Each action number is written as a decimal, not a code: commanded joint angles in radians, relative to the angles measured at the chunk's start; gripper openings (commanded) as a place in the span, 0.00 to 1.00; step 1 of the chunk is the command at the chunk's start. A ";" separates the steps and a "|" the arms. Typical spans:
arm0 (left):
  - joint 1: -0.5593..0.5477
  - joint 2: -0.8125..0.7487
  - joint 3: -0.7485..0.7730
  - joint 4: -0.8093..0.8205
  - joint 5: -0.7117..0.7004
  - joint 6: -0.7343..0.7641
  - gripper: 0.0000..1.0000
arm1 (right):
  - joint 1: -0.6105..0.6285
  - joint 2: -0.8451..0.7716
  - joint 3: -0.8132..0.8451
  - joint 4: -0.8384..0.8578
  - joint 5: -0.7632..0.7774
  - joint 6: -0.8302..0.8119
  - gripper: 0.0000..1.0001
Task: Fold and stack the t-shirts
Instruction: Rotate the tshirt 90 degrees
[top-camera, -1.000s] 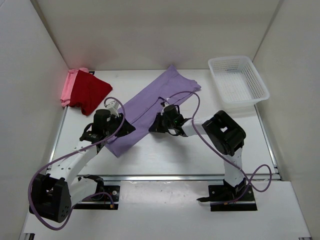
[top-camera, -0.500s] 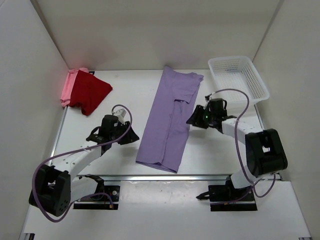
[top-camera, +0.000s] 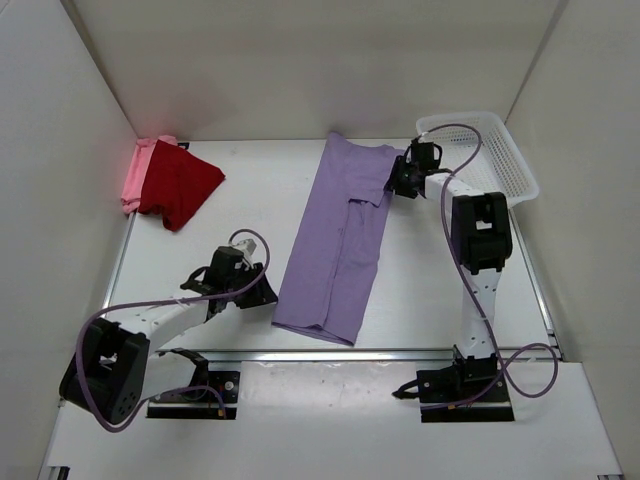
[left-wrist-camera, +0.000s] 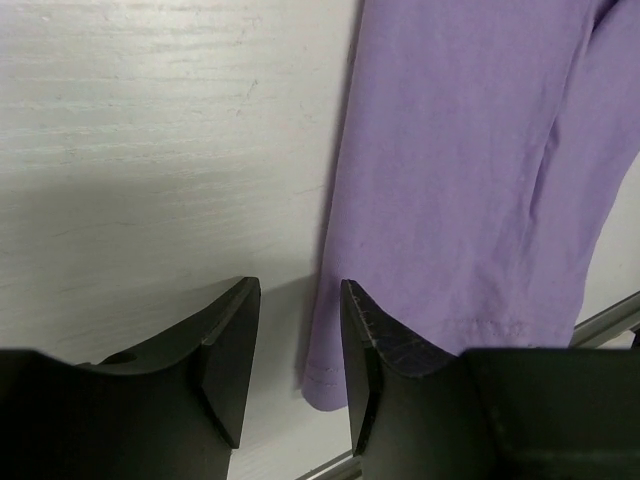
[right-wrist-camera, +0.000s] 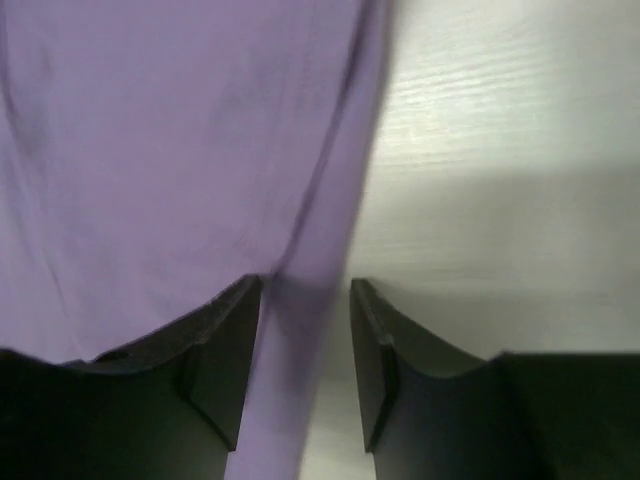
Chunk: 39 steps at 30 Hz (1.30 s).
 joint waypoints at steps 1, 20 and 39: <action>-0.018 0.008 -0.012 0.033 0.005 0.001 0.48 | 0.025 0.068 0.135 -0.133 0.066 -0.047 0.41; -0.014 -0.088 -0.124 0.090 0.126 -0.048 0.55 | 0.041 0.369 1.145 -0.801 -0.072 -0.181 0.41; -0.119 0.059 -0.077 0.144 0.128 -0.029 0.51 | 0.220 -1.070 -1.060 -0.023 -0.250 0.086 0.43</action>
